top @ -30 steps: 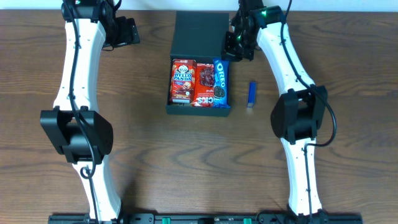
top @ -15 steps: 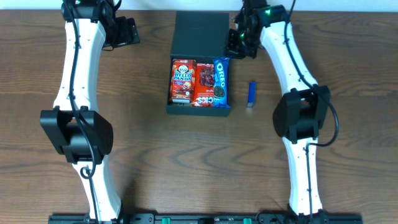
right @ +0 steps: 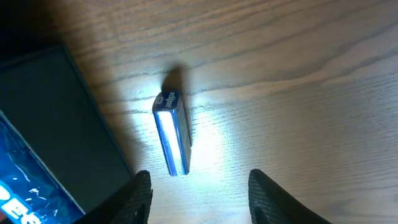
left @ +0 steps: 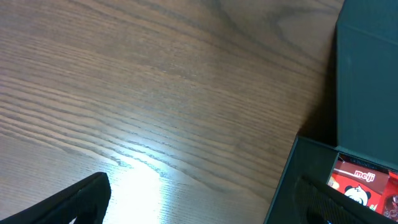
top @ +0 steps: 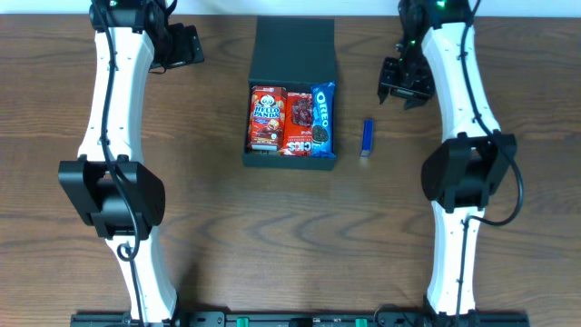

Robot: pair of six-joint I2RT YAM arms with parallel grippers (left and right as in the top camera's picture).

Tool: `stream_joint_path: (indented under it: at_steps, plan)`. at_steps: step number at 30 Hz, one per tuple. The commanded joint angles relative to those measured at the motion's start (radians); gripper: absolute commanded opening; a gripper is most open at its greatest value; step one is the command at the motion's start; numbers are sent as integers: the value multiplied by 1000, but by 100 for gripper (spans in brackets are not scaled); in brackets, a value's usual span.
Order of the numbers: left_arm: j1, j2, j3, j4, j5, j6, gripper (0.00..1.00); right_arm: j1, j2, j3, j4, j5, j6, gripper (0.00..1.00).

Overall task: Pack container
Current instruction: 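Move the right gripper to the blue Eclipse mints tube, then grasp the Eclipse mints tube with the right gripper and lift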

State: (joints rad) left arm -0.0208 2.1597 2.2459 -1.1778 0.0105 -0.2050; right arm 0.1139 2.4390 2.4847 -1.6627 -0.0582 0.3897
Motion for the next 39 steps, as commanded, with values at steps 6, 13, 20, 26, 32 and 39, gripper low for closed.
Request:
stream_joint_path:
  at_steps: [6,13,20,26,32,39]
  plan:
    - [0,-5,-6,-3,-11,-2,95,56,-17,-202,66,35,-2,49]
    - [0,-5,-6,-3,-10,-12,95,93,-17,-286,129,24,-2,50]
    - [0,-5,-6,-3,-10,-12,95,110,-17,-374,191,29,-2,50]
    - [0,-5,-6,-2,-10,-12,95,110,-17,-401,208,32,-10,40]
    - [0,-5,-6,0,-10,-12,95,111,-17,-406,209,32,-10,29]
    - [0,-5,-6,1,-10,-12,95,111,-17,-406,209,33,-10,22]
